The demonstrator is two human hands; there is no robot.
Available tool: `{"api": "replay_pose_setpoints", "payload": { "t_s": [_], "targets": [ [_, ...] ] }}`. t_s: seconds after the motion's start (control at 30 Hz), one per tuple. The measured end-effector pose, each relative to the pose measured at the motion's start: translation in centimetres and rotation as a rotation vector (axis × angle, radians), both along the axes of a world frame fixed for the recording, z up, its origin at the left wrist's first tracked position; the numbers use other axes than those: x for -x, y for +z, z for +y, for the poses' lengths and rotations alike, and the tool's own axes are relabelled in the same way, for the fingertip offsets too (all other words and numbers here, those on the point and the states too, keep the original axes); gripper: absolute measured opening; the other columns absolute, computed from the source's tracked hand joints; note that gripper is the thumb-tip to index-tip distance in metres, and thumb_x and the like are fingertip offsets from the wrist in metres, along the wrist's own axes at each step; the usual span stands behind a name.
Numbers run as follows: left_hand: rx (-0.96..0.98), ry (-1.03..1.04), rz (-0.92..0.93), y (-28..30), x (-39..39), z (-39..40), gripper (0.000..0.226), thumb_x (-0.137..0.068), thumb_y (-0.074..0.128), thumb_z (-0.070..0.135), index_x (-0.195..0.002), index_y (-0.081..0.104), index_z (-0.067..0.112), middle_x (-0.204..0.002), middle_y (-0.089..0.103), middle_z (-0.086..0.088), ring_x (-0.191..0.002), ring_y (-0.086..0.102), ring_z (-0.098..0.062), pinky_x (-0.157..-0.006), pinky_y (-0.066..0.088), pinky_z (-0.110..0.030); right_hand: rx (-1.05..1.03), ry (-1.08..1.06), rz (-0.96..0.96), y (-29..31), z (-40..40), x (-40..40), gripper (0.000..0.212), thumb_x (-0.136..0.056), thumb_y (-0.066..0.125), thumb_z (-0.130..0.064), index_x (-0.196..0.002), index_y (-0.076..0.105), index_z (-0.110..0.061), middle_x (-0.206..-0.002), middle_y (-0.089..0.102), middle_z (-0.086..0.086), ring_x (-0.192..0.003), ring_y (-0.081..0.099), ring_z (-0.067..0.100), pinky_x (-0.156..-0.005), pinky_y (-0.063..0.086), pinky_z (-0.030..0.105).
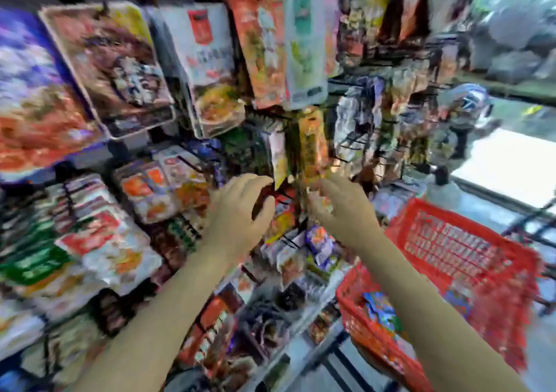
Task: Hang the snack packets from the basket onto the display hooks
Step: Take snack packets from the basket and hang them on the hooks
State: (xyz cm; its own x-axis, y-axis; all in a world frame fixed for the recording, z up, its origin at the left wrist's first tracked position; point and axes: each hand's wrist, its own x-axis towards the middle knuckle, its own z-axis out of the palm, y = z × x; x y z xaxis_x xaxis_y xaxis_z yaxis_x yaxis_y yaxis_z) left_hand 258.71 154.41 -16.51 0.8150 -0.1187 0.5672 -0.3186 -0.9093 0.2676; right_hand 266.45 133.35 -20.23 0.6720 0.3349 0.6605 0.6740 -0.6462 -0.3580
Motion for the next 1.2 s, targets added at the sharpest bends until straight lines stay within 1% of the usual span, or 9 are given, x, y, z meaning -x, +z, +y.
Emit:
{"api": "replay_pose_setpoints", "payload": {
  "t_s": [0.13, 0.2, 0.37, 0.47, 0.57, 0.73, 0.97, 1.07, 1.2],
  "targets": [
    [-0.021, -0.101, 0.317, -10.9, -5.2, -7.4, 0.044, -0.095, 0.046, 0.037, -0.119, 0.068, 0.007, -0.115, 0.068, -0.01, -0.105, 0.065, -0.034, -0.086, 0.053, -0.043, 0.116, -0.184, 0.363, -12.0, -10.9, -2.2, 0.034, -0.088, 0.054, -0.038, -0.091, 0.071, -0.008, -0.078, 0.063, 0.014, -0.073, 0.063, 0.038, -0.06, 0.052, 0.045],
    [-0.009, -0.116, 0.476, -14.9, -6.4, -11.1, 0.05, -0.097, 0.044, 0.041, -0.131, 0.063, 0.01, -0.132, 0.063, -0.009, -0.12, 0.06, -0.032, -0.094, 0.049, -0.042, 0.131, -0.265, 0.499, -16.6, -15.4, -2.4, 0.038, -0.089, 0.051, -0.041, -0.091, 0.07, -0.008, -0.082, 0.064, 0.014, -0.077, 0.064, 0.038, -0.063, 0.051, 0.043],
    [-0.1, -0.159, 0.778, -21.7, -8.1, -17.7, 0.076, -0.095, 0.034, 0.06, -0.16, 0.025, 0.021, -0.166, 0.022, 0.0, -0.15, 0.029, -0.023, -0.116, 0.031, -0.042, 0.174, -0.355, 0.748, -24.4, -22.1, -3.6, 0.037, -0.087, 0.059, -0.035, -0.094, 0.067, 0.0, -0.108, 0.065, 0.031, -0.095, 0.064, 0.047, -0.079, 0.049, 0.047],
    [-0.148, -0.167, 0.808, -23.3, -9.1, -19.8, 0.083, -0.093, 0.036, 0.062, -0.162, 0.015, 0.019, -0.168, 0.019, -0.003, -0.15, 0.028, -0.026, -0.117, 0.031, -0.041, 0.181, -0.376, 0.979, -27.5, -23.1, -5.2, 0.066, -0.085, 0.052, -0.054, -0.122, 0.063, 0.0, -0.104, 0.064, 0.028, -0.1, 0.061, 0.043, -0.086, 0.045, 0.047],
    [-0.175, -0.123, 0.811, -23.6, -10.0, -20.5, 0.079, -0.097, 0.053, 0.049, -0.161, 0.017, 0.019, -0.163, 0.028, -0.008, -0.142, 0.04, -0.032, -0.109, 0.039, -0.044, 0.284, -0.349, 1.189, -30.3, -23.4, -6.8, 0.069, -0.089, 0.069, -0.048, -0.14, 0.049, -0.006, -0.127, 0.057, 0.025, -0.117, 0.055, 0.039, -0.092, 0.046, 0.044],
    [-0.296, -0.142, 0.782, -24.2, -10.8, -20.3, 0.079, -0.096, 0.055, 0.05, -0.16, 0.023, 0.017, -0.146, 0.044, -0.014, -0.119, 0.056, -0.037, -0.079, 0.054, -0.044, 0.362, -0.299, 1.374, -33.7, -23.7, -7.6, 0.086, -0.08, 0.074, -0.061, -0.145, 0.045, -0.012, -0.144, 0.047, 0.018, -0.135, 0.043, 0.037, -0.105, 0.039, 0.044],
    [-0.313, -0.139, 0.771, -24.2, -10.6, -20.6, 0.085, -0.093, 0.058, 0.052, -0.161, 0.02, 0.018, -0.151, 0.041, -0.02, -0.129, 0.049, -0.04, -0.085, 0.054, -0.046, 0.163, -0.165, 1.577, -30.4, -25.1, -8.1, 0.069, -0.083, 0.076, -0.053, -0.136, 0.055, -0.013, -0.124, 0.056, 0.004, -0.116, 0.059, 0.029, -0.094, 0.048, 0.039],
    [-0.318, -0.14, 0.775, -24.2, -10.5, -20.7, 0.087, -0.093, 0.058, 0.053, -0.161, 0.019, 0.015, -0.151, 0.04, -0.022, -0.131, 0.047, -0.042, -0.087, 0.054, -0.048, 0.586, -0.06, 1.663, -27.8, -26.9, -7.4, 0.074, -0.078, 0.079, -0.056, -0.136, 0.054, -0.016, -0.129, 0.048, -0.003, -0.127, 0.05, 0.025, -0.098, 0.041, 0.032],
    [-0.285, -0.15, 0.769, -24.3, -10.3, -20.7, 0.086, -0.093, 0.059, 0.05, -0.16, 0.019, 0.013, -0.15, 0.039, -0.021, -0.129, 0.045, -0.041, -0.092, 0.05, -0.051, 1.063, -0.11, 1.493, -27.5, -27.2, -5.2, 0.099, -0.067, 0.088, -0.051, -0.148, 0.042, -0.018, -0.147, 0.048, 0.006, -0.134, 0.049, 0.031, -0.107, 0.044, 0.044]
  ]
}}
